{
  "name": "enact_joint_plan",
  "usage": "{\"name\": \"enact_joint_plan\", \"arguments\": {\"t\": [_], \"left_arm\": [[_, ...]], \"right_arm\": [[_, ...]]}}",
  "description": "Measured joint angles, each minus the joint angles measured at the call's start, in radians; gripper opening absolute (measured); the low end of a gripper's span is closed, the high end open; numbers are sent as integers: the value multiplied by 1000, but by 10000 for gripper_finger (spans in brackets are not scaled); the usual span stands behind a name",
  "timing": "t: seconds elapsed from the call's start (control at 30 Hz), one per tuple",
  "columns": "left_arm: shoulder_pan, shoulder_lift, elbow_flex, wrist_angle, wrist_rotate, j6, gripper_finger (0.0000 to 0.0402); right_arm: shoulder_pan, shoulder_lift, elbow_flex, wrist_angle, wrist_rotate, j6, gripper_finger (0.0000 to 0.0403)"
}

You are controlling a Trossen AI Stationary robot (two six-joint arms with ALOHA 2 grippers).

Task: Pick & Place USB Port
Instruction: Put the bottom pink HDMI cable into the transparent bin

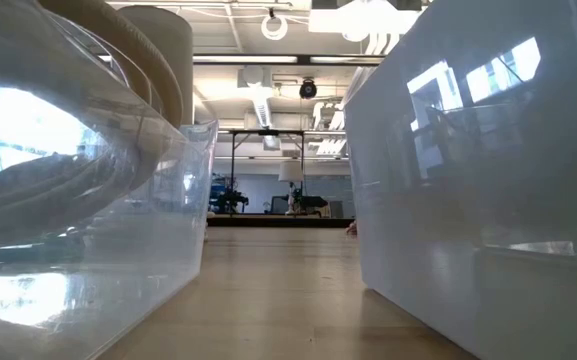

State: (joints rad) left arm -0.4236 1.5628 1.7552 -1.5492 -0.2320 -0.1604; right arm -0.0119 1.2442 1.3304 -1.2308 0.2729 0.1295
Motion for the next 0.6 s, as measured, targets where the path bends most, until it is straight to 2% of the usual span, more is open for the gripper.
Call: {"name": "enact_joint_plan", "arguments": {"t": [0.13,0.27,0.4,0.6], "left_arm": [[95,34,-65,-21,75,7,192],[179,40,-161,20,197,100,192],[245,41,-275,155,301,206,192],[304,41,-399,322,312,287,192]], "right_arm": [[13,0,0,4,4,0,149],[20,0,0,16,4,7,149],[31,0,0,16,4,52,149],[76,0,0,12,-53,106,149]]}}
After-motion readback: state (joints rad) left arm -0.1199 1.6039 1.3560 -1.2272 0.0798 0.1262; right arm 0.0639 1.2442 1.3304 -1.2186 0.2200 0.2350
